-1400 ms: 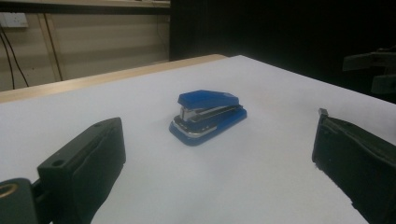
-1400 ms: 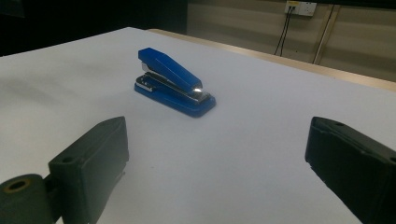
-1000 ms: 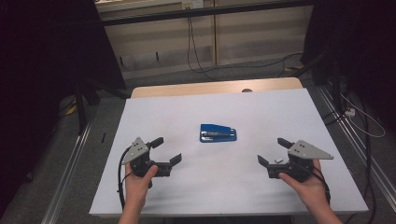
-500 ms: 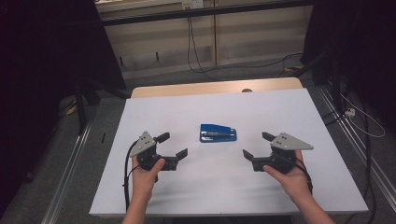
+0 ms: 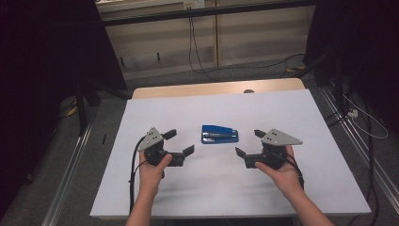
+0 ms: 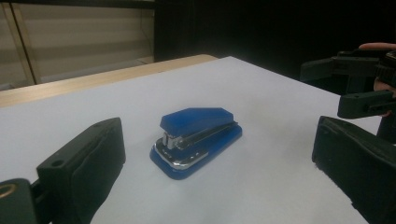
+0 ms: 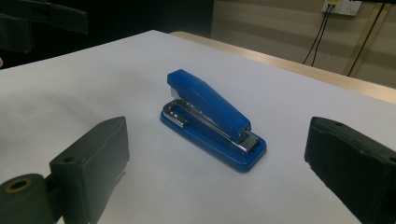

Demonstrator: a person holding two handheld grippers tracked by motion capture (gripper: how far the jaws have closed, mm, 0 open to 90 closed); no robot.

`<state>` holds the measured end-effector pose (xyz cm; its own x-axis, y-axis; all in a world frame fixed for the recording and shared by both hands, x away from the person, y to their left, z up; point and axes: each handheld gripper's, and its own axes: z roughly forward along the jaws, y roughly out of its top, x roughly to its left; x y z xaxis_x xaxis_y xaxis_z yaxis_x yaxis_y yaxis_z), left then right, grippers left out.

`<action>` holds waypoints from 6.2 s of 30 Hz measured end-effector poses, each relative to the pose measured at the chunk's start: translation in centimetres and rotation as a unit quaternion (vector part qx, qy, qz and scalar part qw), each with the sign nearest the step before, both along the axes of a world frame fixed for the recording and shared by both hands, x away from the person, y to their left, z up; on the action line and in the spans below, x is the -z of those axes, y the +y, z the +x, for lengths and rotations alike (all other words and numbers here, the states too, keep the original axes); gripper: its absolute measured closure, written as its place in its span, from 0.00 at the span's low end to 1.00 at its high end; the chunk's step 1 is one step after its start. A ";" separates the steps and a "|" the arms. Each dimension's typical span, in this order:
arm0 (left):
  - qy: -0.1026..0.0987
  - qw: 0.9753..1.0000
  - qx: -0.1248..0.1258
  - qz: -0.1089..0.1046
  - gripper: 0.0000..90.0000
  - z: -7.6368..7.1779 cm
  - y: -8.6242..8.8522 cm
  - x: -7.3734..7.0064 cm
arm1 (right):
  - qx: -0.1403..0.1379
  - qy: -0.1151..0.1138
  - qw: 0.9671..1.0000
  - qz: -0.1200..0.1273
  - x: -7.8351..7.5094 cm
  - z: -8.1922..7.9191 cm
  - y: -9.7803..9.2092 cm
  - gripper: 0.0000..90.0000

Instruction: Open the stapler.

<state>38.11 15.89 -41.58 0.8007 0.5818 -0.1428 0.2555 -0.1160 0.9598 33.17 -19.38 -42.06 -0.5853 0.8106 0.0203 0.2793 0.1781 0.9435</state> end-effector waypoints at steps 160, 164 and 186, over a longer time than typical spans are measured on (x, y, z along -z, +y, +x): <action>0.070 0.991 0.000 0.114 1.00 8.0 -6.6 2.8 | -0.013 0.036 0.998 -0.050 3.9 9.3 9.7 1.00; 0.070 0.991 0.000 0.117 1.00 8.1 -6.8 3.3 | -0.008 0.035 0.998 -0.050 4.0 9.2 9.5 1.00; 0.058 0.989 -0.003 0.134 1.00 8.0 -6.9 4.0 | 0.009 0.022 0.998 -0.060 3.3 9.0 9.2 1.00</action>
